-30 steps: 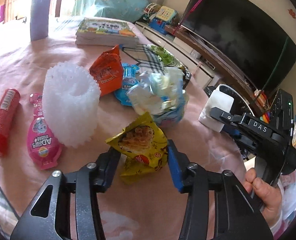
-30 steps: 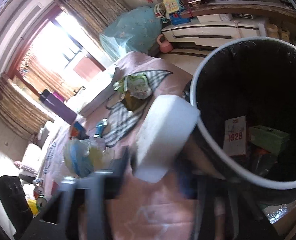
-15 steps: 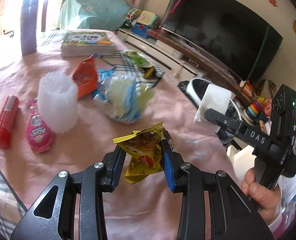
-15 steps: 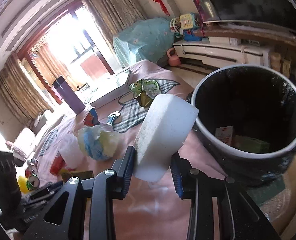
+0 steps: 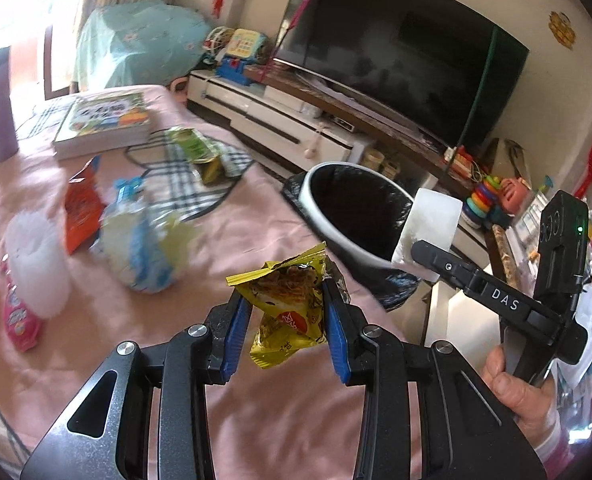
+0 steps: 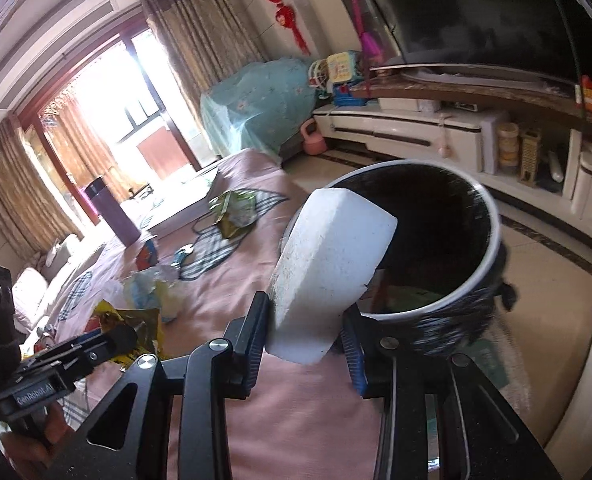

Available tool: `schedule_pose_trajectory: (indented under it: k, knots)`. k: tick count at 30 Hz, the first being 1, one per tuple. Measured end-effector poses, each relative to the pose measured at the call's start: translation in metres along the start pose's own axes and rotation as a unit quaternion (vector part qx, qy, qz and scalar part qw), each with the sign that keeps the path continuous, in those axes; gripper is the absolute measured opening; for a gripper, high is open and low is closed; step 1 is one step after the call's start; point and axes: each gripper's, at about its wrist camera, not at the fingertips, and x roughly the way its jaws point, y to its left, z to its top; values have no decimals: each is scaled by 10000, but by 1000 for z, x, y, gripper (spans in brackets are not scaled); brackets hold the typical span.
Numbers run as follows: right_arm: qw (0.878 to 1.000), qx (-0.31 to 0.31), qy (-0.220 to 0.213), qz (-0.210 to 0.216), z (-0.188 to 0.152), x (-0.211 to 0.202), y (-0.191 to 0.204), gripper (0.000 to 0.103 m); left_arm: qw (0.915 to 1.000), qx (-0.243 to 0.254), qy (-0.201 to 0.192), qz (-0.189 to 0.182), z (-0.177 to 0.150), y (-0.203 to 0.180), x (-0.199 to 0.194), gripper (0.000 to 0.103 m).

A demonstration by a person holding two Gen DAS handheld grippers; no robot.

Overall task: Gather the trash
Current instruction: 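Carry the yellow bag and foam block over the bin and release both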

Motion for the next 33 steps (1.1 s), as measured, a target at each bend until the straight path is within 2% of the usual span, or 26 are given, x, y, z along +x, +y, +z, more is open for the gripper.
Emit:
schedule_pose_trajectory:
  k: [11, 26, 33]
  knots:
    - [9996, -42, -135, -261, 18, -8, -29, 36, 9994, 331, 81, -93, 21, -32, 26, 34]
    - [9988, -241, 44, -423, 37, 2, -55, 37, 9984, 520, 203, -79, 51, -59, 66, 34]
    - [9985, -297, 194, -425, 45, 12, -62, 38, 9976, 550, 401, -98, 62, -69, 92, 35]
